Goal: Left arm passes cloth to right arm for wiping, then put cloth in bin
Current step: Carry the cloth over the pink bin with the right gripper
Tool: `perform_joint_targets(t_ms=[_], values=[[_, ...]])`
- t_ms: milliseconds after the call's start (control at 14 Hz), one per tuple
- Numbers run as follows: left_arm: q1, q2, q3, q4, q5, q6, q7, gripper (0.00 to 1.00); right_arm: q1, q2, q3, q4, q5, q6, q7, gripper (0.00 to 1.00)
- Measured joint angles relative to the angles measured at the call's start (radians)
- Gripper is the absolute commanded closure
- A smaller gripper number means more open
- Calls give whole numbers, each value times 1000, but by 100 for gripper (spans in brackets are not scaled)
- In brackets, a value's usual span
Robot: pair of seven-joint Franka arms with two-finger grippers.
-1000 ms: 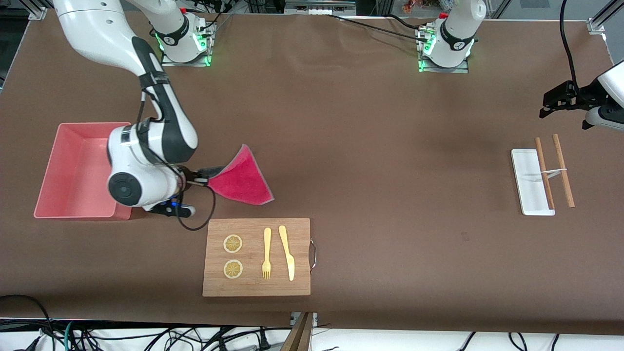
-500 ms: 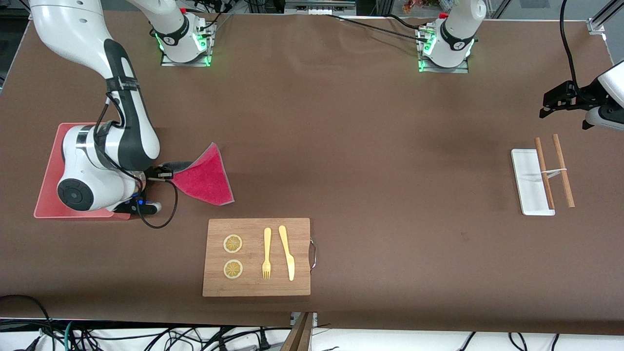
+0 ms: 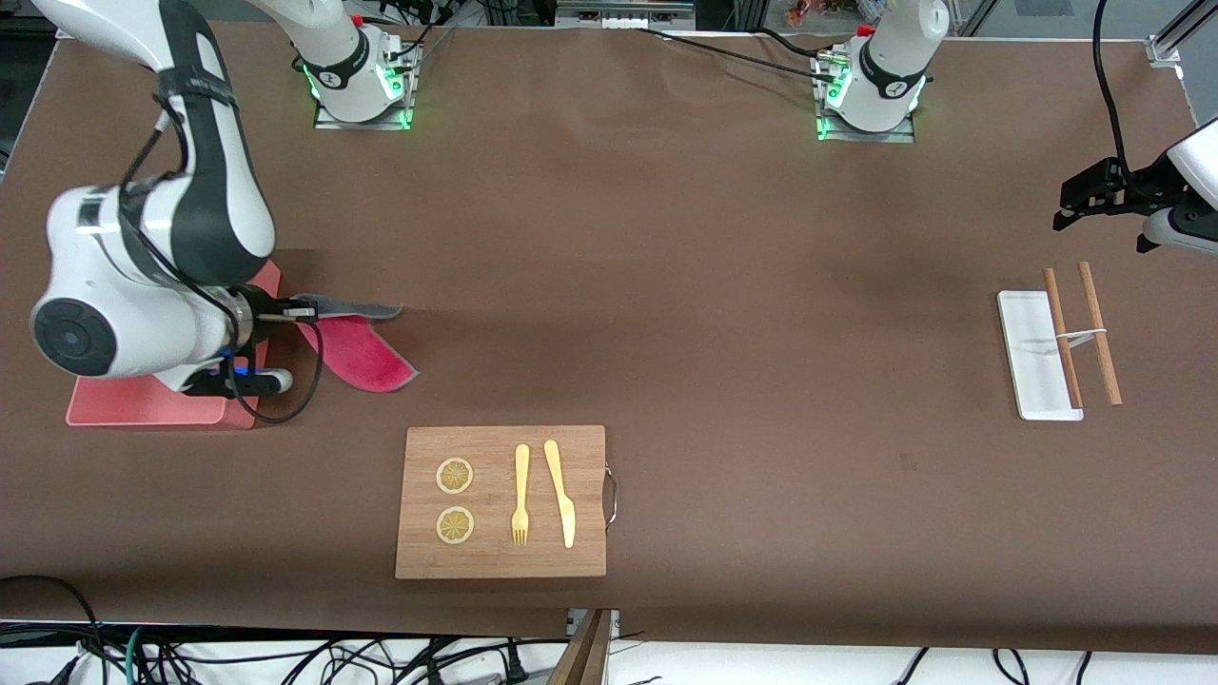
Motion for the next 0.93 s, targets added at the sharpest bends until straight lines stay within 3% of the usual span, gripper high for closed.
perform_joint_targets(t_ms=[429, 929], values=[[0, 0, -2, 1, 0, 0, 0, 0, -64, -39, -37, 176, -12, -213, -119, 100], [0, 0, -2, 1, 0, 0, 0, 0, -226, -124, -41, 170, -243, -249, -442, 100]])
